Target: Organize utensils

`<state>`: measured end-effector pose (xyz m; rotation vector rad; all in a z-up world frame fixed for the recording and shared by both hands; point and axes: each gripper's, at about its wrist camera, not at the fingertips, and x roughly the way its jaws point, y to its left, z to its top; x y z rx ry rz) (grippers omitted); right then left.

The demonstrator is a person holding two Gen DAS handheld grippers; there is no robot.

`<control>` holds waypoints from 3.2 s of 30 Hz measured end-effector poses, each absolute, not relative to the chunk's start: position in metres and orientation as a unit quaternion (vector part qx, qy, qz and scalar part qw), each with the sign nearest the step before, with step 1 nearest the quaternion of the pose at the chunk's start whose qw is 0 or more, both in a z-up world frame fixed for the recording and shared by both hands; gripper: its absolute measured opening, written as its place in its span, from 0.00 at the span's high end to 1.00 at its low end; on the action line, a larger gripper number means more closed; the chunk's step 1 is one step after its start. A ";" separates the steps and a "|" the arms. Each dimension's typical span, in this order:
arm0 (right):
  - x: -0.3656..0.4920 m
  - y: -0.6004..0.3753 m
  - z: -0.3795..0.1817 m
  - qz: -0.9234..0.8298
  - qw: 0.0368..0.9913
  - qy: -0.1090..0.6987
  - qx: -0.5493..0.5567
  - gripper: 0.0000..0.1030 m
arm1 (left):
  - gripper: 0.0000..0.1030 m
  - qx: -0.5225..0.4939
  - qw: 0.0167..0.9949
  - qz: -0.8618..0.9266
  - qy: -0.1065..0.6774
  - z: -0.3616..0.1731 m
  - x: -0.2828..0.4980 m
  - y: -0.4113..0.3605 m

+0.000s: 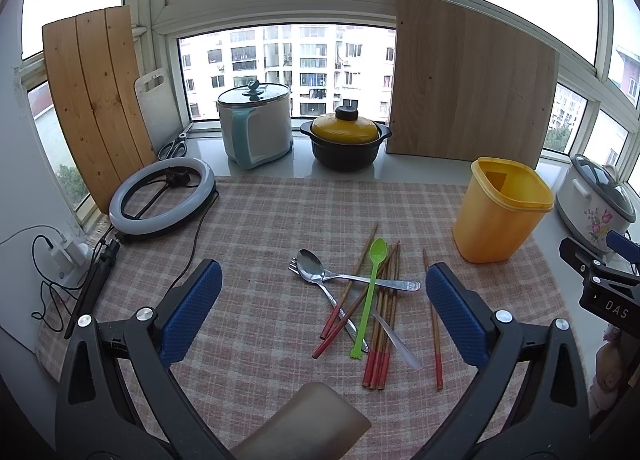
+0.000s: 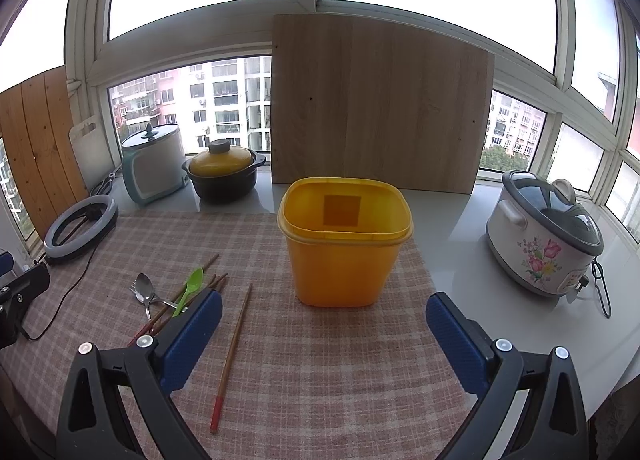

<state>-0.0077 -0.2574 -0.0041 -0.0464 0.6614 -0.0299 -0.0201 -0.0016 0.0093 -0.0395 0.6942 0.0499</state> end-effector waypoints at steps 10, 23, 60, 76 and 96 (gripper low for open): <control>-0.003 -0.258 -0.007 -0.014 0.944 0.329 -0.023 0.00 | 0.00 -0.021 0.940 0.024 0.340 0.010 -0.019 -0.003; 0.001 -0.259 -0.012 -0.011 0.943 0.333 -0.022 0.00 | 0.00 -0.024 0.937 0.024 0.348 0.010 -0.015 -0.007; 0.060 -0.231 -0.118 0.139 0.841 0.521 0.047 0.55 | 0.62 -0.092 0.845 -0.149 0.506 -0.082 0.064 0.009; 0.089 -0.199 -0.149 0.144 0.806 0.571 0.065 0.69 | 0.85 -0.061 0.799 -0.191 0.567 -0.128 0.118 -0.017; 0.115 -0.180 -0.165 0.105 0.804 0.585 0.024 0.71 | 0.85 -0.067 0.778 -0.202 0.591 -0.140 0.160 -0.028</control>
